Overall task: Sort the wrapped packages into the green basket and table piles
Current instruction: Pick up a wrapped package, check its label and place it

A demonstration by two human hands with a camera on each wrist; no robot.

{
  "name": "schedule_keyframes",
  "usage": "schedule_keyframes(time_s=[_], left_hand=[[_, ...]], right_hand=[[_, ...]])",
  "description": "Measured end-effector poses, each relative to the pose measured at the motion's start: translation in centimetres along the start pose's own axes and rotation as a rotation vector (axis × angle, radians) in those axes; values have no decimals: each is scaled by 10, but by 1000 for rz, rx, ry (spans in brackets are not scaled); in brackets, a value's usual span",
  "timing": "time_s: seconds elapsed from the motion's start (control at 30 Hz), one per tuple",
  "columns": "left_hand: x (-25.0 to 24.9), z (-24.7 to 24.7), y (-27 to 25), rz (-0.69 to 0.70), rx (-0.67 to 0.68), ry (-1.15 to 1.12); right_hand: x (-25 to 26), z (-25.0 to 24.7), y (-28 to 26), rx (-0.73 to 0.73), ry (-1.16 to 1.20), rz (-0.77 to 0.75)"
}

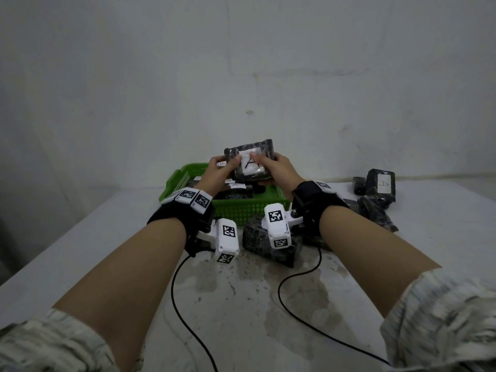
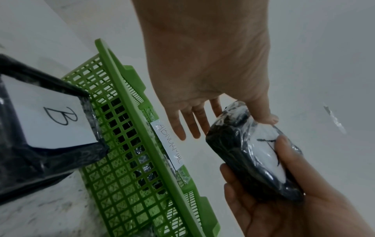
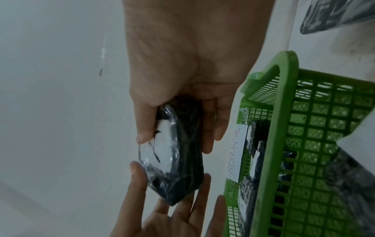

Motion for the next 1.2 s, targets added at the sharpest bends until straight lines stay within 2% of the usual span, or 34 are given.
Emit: schedule_keyframes(time_s=[0.13, 0.3, 0.53, 0.83, 0.97, 1.1, 1.2], left_hand=[[-6, 6, -2, -11, 18, -64], [-8, 3, 1, 11, -7, -76], [-2, 6, -2, -35, 14, -92], [-12, 5, -2, -1, -2, -103], [-10, 3, -2, 5, -1, -122], [-15, 2, -5, 90, -19, -125], [-21, 1, -6, 152, -44, -127]], right_hand=[[2, -1, -4, 3, 113, 43], [-2, 6, -7, 78, 105, 109], [2, 0, -8, 20, 116, 59], [2, 9, -10, 115, 202, 111], [7, 5, -10, 83, 272, 90], [12, 2, -10, 72, 221, 39], [13, 3, -13, 121, 273, 62]])
Point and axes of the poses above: each hand's wrist, its own y-axis towards the middle knuckle, its own z-axis out of the palm, x = y × z, the point moved 8 cm from there along y, towards the middle knuckle, and after that the axes turned 2 degrees about -x, right-handed, at the moved point
